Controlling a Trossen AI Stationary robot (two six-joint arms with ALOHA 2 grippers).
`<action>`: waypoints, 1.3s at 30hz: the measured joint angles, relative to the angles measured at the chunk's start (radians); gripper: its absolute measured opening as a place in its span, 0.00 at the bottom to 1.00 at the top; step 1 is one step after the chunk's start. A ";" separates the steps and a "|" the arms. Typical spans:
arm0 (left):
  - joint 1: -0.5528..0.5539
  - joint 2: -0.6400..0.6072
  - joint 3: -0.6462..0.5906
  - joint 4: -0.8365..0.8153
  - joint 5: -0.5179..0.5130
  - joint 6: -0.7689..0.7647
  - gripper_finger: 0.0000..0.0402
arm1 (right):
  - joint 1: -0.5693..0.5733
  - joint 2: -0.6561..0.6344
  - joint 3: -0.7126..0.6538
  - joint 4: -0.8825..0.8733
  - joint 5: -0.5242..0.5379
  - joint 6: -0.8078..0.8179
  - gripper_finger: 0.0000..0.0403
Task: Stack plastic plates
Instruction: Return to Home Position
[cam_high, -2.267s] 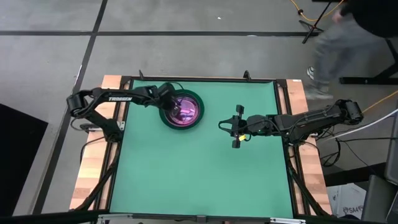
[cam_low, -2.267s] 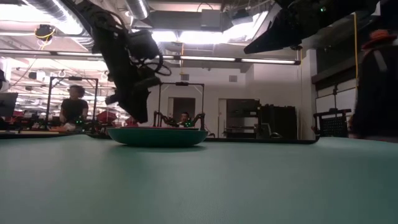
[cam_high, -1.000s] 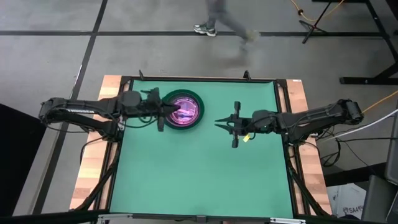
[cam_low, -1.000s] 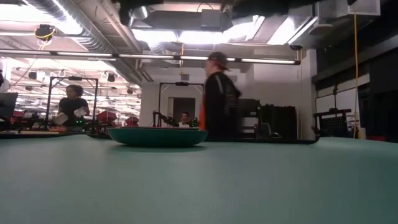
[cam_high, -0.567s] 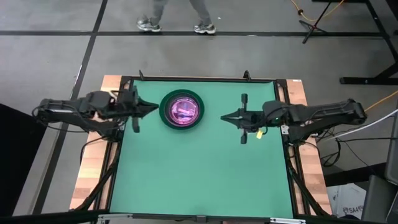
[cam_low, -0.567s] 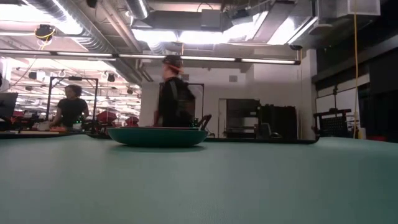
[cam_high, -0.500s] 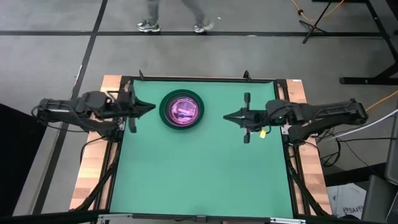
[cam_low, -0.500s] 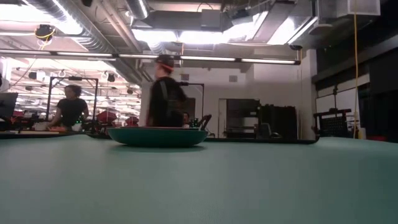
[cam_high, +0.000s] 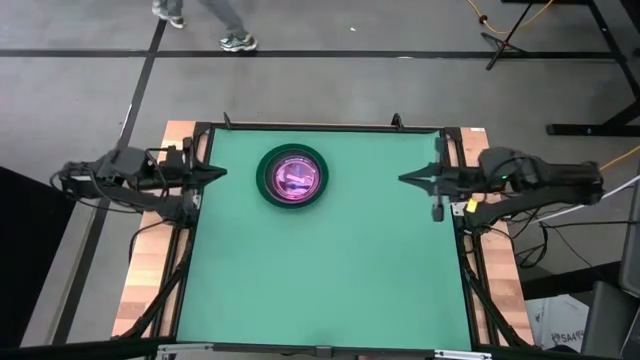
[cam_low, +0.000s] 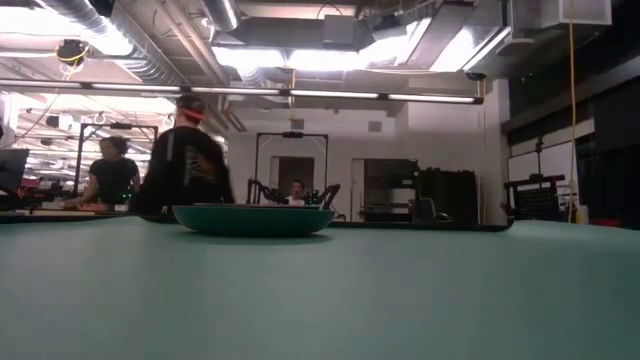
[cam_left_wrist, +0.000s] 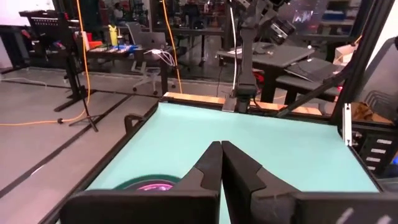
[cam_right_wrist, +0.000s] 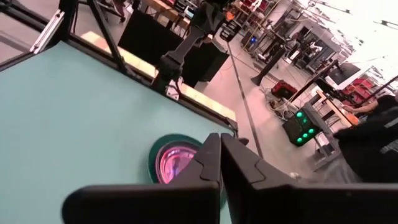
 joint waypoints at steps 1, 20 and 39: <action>0.000 -0.012 -0.011 0.000 0.000 0.000 0.00 | 0.000 -0.014 0.000 -0.026 0.000 0.000 0.01; 0.000 -0.376 -0.295 0.005 0.135 0.006 0.00 | 0.000 -0.510 -0.544 0.142 -0.027 -0.026 0.01; 0.001 -0.374 -0.524 0.179 0.168 -0.036 0.00 | 0.000 -0.801 -0.889 0.393 -0.034 0.012 0.01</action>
